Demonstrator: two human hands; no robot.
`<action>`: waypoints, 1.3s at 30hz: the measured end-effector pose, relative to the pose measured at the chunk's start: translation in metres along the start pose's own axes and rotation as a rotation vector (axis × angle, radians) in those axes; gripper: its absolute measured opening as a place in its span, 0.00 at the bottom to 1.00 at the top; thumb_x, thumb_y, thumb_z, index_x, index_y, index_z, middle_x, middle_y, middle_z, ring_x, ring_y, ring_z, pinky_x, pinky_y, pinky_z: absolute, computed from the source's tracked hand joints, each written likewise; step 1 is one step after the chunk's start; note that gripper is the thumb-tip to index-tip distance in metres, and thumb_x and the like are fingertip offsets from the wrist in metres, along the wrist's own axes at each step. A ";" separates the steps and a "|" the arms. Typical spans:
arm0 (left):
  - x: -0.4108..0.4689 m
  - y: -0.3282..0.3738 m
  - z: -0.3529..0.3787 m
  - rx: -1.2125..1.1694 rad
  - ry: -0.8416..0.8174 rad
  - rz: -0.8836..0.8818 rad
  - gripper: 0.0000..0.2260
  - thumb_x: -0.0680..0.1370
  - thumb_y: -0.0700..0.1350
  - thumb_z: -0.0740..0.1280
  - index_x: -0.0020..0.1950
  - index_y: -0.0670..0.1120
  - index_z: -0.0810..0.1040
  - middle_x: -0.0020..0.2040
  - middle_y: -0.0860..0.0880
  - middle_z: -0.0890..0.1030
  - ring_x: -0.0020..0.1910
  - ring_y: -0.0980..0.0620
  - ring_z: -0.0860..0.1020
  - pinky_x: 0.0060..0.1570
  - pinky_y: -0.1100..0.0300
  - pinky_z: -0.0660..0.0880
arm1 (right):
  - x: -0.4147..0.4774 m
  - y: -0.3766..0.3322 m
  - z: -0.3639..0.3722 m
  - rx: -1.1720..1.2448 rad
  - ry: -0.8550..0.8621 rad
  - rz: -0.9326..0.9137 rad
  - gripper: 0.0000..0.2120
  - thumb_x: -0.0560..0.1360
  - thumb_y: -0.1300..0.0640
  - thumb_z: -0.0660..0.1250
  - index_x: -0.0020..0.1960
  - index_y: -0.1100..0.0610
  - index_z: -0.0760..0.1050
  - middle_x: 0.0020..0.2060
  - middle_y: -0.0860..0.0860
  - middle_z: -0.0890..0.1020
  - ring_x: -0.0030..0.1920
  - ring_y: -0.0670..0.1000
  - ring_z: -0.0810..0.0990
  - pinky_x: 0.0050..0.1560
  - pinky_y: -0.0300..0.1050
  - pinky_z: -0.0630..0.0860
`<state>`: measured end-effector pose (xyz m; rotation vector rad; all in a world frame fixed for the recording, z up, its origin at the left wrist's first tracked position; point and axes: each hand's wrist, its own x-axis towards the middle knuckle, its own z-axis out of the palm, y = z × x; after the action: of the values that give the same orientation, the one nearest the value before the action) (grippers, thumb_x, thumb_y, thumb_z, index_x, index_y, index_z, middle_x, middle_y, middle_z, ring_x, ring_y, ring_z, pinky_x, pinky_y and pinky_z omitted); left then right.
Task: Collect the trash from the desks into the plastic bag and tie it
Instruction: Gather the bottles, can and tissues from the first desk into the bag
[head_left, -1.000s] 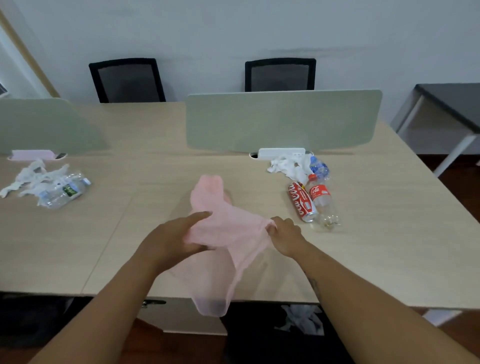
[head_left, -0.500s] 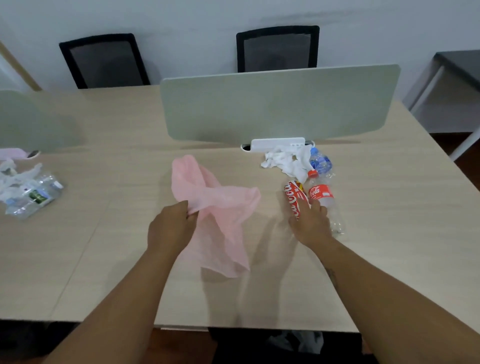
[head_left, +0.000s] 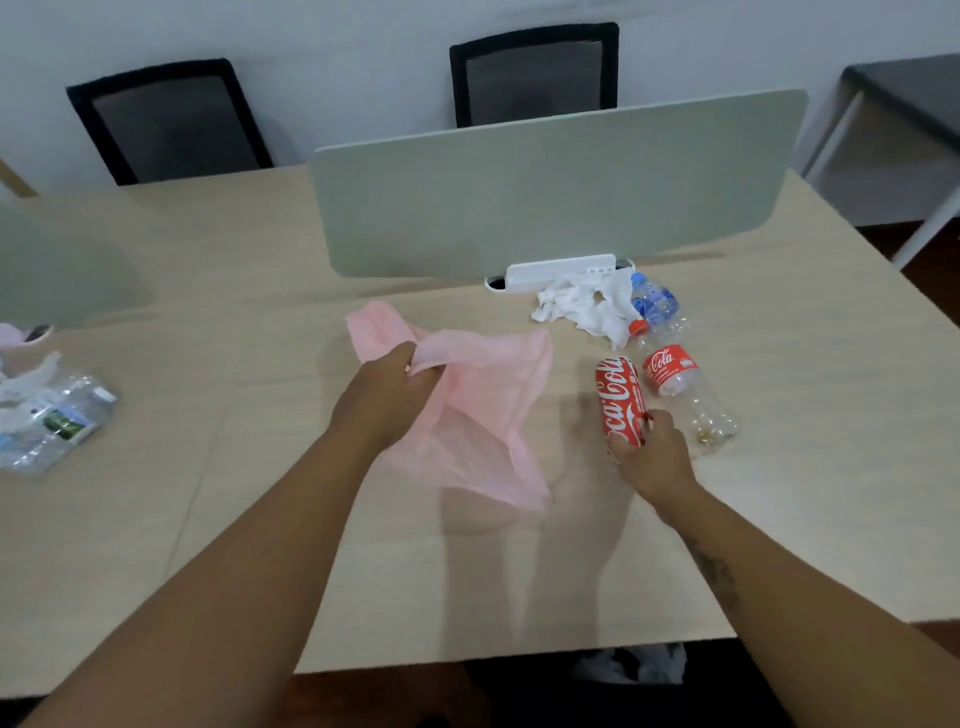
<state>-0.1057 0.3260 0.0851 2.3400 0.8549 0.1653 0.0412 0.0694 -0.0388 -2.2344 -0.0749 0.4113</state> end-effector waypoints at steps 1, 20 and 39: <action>0.006 0.001 -0.005 0.041 -0.016 -0.008 0.16 0.79 0.62 0.57 0.54 0.53 0.76 0.54 0.48 0.81 0.50 0.44 0.77 0.47 0.52 0.74 | -0.013 -0.008 -0.005 0.105 0.011 -0.055 0.30 0.68 0.49 0.73 0.65 0.55 0.66 0.56 0.58 0.77 0.51 0.56 0.81 0.51 0.57 0.81; -0.016 -0.048 -0.059 -0.061 -0.115 0.044 0.15 0.79 0.61 0.58 0.44 0.52 0.76 0.46 0.49 0.78 0.48 0.44 0.77 0.47 0.55 0.71 | -0.117 -0.136 0.138 0.113 -0.250 -0.188 0.31 0.73 0.58 0.71 0.73 0.58 0.65 0.65 0.54 0.74 0.65 0.55 0.74 0.59 0.42 0.70; 0.020 -0.002 0.028 -0.182 0.051 0.196 0.15 0.83 0.55 0.57 0.63 0.55 0.79 0.55 0.58 0.80 0.54 0.55 0.75 0.53 0.60 0.68 | 0.036 0.015 -0.046 -0.492 0.146 0.104 0.37 0.73 0.51 0.70 0.76 0.53 0.56 0.72 0.57 0.61 0.68 0.64 0.63 0.61 0.54 0.69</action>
<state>-0.0826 0.3251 0.0598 2.2527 0.6057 0.3708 0.0891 0.0324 -0.0325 -2.7565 0.0209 0.3061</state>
